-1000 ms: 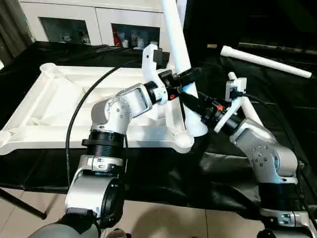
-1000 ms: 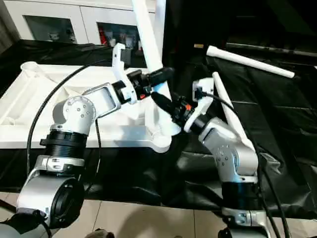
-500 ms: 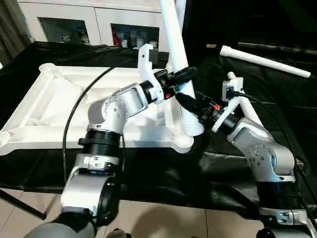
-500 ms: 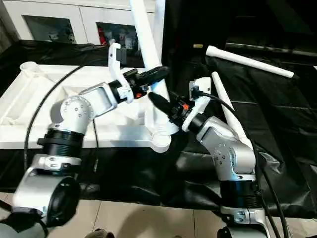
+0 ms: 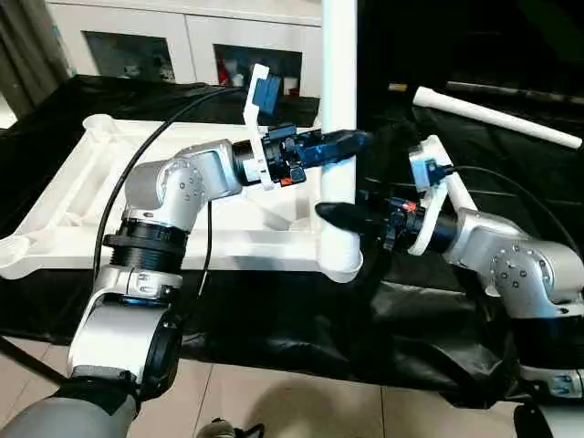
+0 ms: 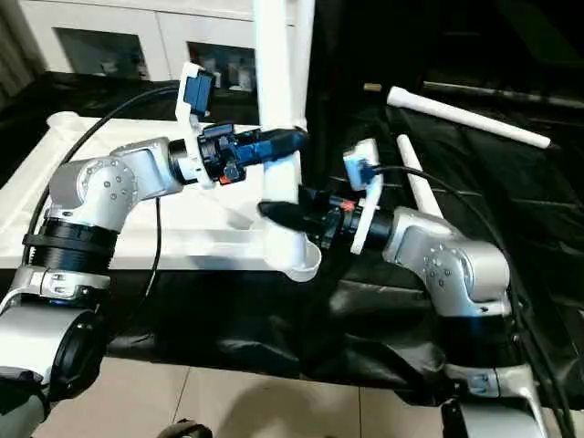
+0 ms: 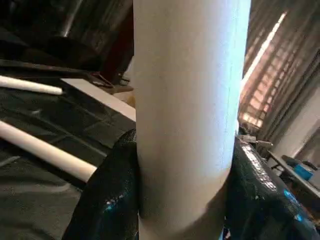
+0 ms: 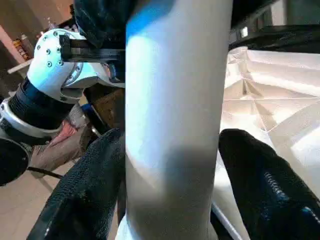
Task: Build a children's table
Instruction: Pick table leg
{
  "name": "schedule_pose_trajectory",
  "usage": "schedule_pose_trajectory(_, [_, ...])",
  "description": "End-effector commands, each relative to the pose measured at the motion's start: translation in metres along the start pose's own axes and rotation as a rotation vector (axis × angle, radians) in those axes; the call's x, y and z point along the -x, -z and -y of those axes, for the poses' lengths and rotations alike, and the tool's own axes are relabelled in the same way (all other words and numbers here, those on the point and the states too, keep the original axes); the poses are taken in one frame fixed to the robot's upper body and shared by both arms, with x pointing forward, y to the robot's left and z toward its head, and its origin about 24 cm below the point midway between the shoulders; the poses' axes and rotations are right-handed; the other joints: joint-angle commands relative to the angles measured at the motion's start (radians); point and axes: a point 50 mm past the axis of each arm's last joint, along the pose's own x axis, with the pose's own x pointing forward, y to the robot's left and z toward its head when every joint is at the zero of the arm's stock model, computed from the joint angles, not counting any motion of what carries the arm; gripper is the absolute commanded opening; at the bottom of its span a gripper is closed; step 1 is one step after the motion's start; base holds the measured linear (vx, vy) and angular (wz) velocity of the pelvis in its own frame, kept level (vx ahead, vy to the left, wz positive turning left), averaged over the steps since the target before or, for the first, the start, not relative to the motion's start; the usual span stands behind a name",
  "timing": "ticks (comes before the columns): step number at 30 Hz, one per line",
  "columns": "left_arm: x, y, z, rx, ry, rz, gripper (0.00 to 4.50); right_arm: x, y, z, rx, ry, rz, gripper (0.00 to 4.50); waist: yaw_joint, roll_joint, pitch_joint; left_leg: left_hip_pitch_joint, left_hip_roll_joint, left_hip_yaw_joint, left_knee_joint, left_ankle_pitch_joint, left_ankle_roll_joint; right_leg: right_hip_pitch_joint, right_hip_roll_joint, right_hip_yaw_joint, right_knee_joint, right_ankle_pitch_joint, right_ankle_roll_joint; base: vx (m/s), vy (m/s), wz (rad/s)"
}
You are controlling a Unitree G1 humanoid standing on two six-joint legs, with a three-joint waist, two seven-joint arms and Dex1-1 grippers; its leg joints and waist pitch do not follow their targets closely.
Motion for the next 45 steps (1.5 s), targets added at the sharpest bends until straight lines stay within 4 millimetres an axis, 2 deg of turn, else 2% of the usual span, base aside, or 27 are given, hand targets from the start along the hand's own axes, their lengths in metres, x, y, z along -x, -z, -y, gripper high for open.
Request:
schedule_pose_trajectory(1, [-0.008, -0.009, 0.014, -0.022, 0.097, 0.008, 1.9, -0.007, 0.001, -0.002, 0.001, -0.02, -0.029, 3.16, 0.002, -0.017, -0.079, 0.019, 0.014, -0.007, -0.052, -0.061, 0.045, 0.066, -0.05, 0.041, -0.061, 0.025, -0.26, 0.0, 0.0, 0.0])
schedule_pose_trajectory(3, [-0.009, -0.009, 0.015, -0.02, 0.11, 0.01, 1.9, -0.008, 0.002, -0.002, -0.003, -0.021, -0.034, 3.16, 0.002, -0.015, -0.078, 0.018, 0.016, -0.008, -0.053, -0.068, 0.034, 0.064, -0.052, 0.041, -0.061, 0.0, -0.256, 0.0, 0.0, 0.0])
schedule_pose_trajectory(5, [-0.008, -0.008, 0.015, -0.017, 0.117, 0.013, 1.9, -0.011, 0.003, 0.0, -0.007, -0.015, -0.04, 2.87, 0.002, -0.016, -0.076, 0.018, 0.017, -0.008, -0.054, -0.077, 0.029, 0.062, -0.052, 0.041, -0.063, -0.018, -0.251, 0.0, 0.0, 0.0])
schedule_pose_trajectory(8, [-0.007, -0.009, 0.015, -0.014, 0.113, 0.022, 1.9, -0.011, 0.003, 0.001, -0.007, -0.006, -0.045, 2.68, 0.002, -0.016, -0.076, 0.019, 0.016, -0.008, -0.055, -0.085, 0.02, 0.062, -0.051, 0.041, -0.065, -0.041, -0.235, 0.0, 0.0, 0.0])
schedule_pose_trajectory(14, [-0.007, -0.01, 0.014, -0.014, 0.109, 0.031, 1.9, -0.012, 0.002, 0.003, 0.003, 0.013, -0.039, 2.13, 0.003, -0.018, -0.078, 0.017, 0.015, -0.009, -0.054, -0.069, 0.018, 0.064, -0.05, 0.041, -0.061, -0.003, -0.236, 0.0, 0.0, 0.0])
schedule_pose_trajectory(15, [-0.008, -0.01, 0.014, -0.014, 0.106, 0.032, 1.9, -0.012, 0.002, 0.003, 0.006, 0.02, -0.037, 2.04, 0.003, -0.014, -0.078, 0.017, 0.015, -0.009, -0.053, -0.065, 0.02, 0.063, -0.05, 0.041, -0.06, 0.008, -0.24, 0.0, 0.0, 0.0])
schedule_pose_trajectory(17, [-0.008, -0.009, 0.013, -0.014, 0.099, 0.034, 1.9, -0.012, 0.002, 0.004, 0.014, 0.039, -0.036, 1.99, 0.002, -0.013, -0.078, 0.017, 0.015, -0.009, -0.053, -0.064, 0.022, 0.063, -0.049, 0.041, -0.059, 0.022, -0.245, 0.0, 0.0, 0.0])
schedule_pose_trajectory(18, [-0.008, -0.009, 0.011, -0.028, 0.066, 0.03, 1.9, -0.013, 0.003, 0.006, 0.027, 0.066, -0.039, 1.98, 0.002, -0.014, -0.078, 0.017, 0.014, -0.009, -0.052, -0.065, 0.022, 0.063, -0.049, 0.041, -0.059, 0.024, -0.246, 0.0, 0.0, 0.0])
schedule_pose_trajectory(19, [-0.009, -0.008, 0.008, -0.041, 0.033, 0.026, 2.46, -0.014, 0.003, 0.007, 0.037, 0.087, -0.041, 1.96, 0.003, -0.015, -0.078, 0.016, 0.015, -0.009, -0.053, -0.068, 0.019, 0.063, -0.05, 0.041, -0.06, 0.02, -0.245, 0.0, 0.0, 0.0])
schedule_pose_trajectory(20, [-0.009, -0.007, 0.002, -0.036, -0.039, 0.026, 2.46, -0.015, 0.004, 0.011, 0.049, 0.137, -0.041, 1.96, 0.003, -0.008, -0.078, 0.017, 0.014, -0.01, -0.053, -0.073, 0.016, 0.063, -0.05, 0.04, -0.059, 0.016, -0.246, 0.0, 0.0, 0.0])
schedule_pose_trajectory(21, [-0.01, -0.007, -0.007, -0.047, -0.15, 0.027, 2.6, -0.017, 0.005, 0.016, 0.054, 0.204, -0.037, 1.96, 0.001, -0.007, -0.077, 0.018, 0.015, -0.011, -0.054, -0.081, 0.001, 0.061, -0.049, 0.04, -0.063, 0.001, -0.237, 0.0, 0.0, 0.0])
schedule_pose_trajectory(22, [-0.01, -0.006, -0.018, -0.077, -0.298, 0.027, 2.6, -0.019, 0.008, 0.021, 0.064, 0.275, -0.033, 1.96, 0.001, -0.007, -0.077, 0.022, 0.016, -0.01, -0.053, -0.085, -0.005, 0.058, -0.048, 0.041, -0.066, -0.004, -0.233, 0.0, 0.0, 0.0])
schedule_pose_trajectory(23, [-0.01, -0.006, -0.022, -0.096, -0.352, 0.025, 2.66, -0.02, 0.009, 0.023, 0.066, 0.296, -0.032, 1.95, -0.002, -0.011, -0.078, 0.02, 0.013, -0.011, -0.054, -0.095, -0.016, 0.062, -0.049, 0.041, -0.069, -0.018, -0.223, 0.0, 0.0, 0.0])
schedule_pose_trajectory(25, [-0.009, -0.003, -0.03, -0.114, -0.476, 0.004, 2.7, -0.023, 0.013, 0.024, 0.06, 0.331, -0.027, 1.95, -0.002, -0.011, -0.079, 0.019, 0.014, -0.012, -0.056, -0.096, -0.023, 0.065, -0.049, 0.041, -0.068, -0.027, -0.209, 0.0, 0.0, 0.0])
schedule_pose_trajectory(27, [-0.011, 0.0, -0.029, -0.129, -0.497, -0.013, 2.72, -0.026, 0.014, 0.024, 0.046, 0.348, -0.011, 1.95, -0.001, -0.013, -0.079, 0.018, 0.015, -0.013, -0.057, -0.086, -0.019, 0.066, -0.05, 0.041, -0.066, -0.016, -0.204, 0.0, 0.0, 0.0])
schedule_pose_trajectory(30, [-0.017, -0.001, -0.024, -0.115, -0.477, 0.015, 2.72, -0.03, 0.016, 0.022, 0.039, 0.349, 0.001, 1.95, -0.001, -0.015, -0.081, 0.015, 0.013, -0.012, -0.054, -0.065, -0.002, 0.068, -0.05, 0.04, -0.059, 0.038, -0.22, 0.0, 0.0, 0.0])
schedule_pose_trajectory(32, [-0.019, -0.002, -0.026, -0.108, -0.506, 0.043, 2.44, -0.033, 0.016, 0.022, 0.041, 0.361, 0.006, 1.95, -0.004, -0.016, -0.081, 0.016, 0.014, -0.011, -0.052, -0.057, 0.014, 0.066, -0.049, 0.04, -0.059, 0.057, -0.231, 0.0, 0.0, 0.0])
schedule_pose_trajectory(35, [-0.021, -0.004, -0.027, -0.083, -0.522, 0.09, 2.34, -0.036, 0.015, 0.023, 0.046, 0.374, 0.008, 1.95, -0.002, -0.019, -0.079, 0.016, 0.013, -0.009, -0.053, -0.064, 0.02, 0.065, -0.049, 0.041, -0.063, 0.032, -0.231, 0.0, 0.0, 0.0])
schedule_pose_trajectory(37, [-0.022, -0.004, -0.026, -0.07, -0.509, 0.096, 1.97, -0.037, 0.014, 0.023, 0.048, 0.378, 0.009, 1.95, -0.002, -0.017, -0.078, 0.018, 0.014, -0.01, -0.054, -0.072, 0.018, 0.064, -0.049, 0.04, -0.065, 0.01, -0.226, 0.0, 0.0, 0.0])
schedule_pose_trajectory(45, [-0.02, -0.004, -0.023, -0.046, -0.488, 0.116, 1.86, -0.038, 0.012, 0.024, 0.082, 0.387, 0.001, 1.95, -0.001, -0.021, -0.078, 0.016, 0.014, -0.009, -0.054, -0.063, 0.017, 0.063, -0.049, 0.041, -0.063, 0.016, -0.217, 0.0, 0.0, 0.0])
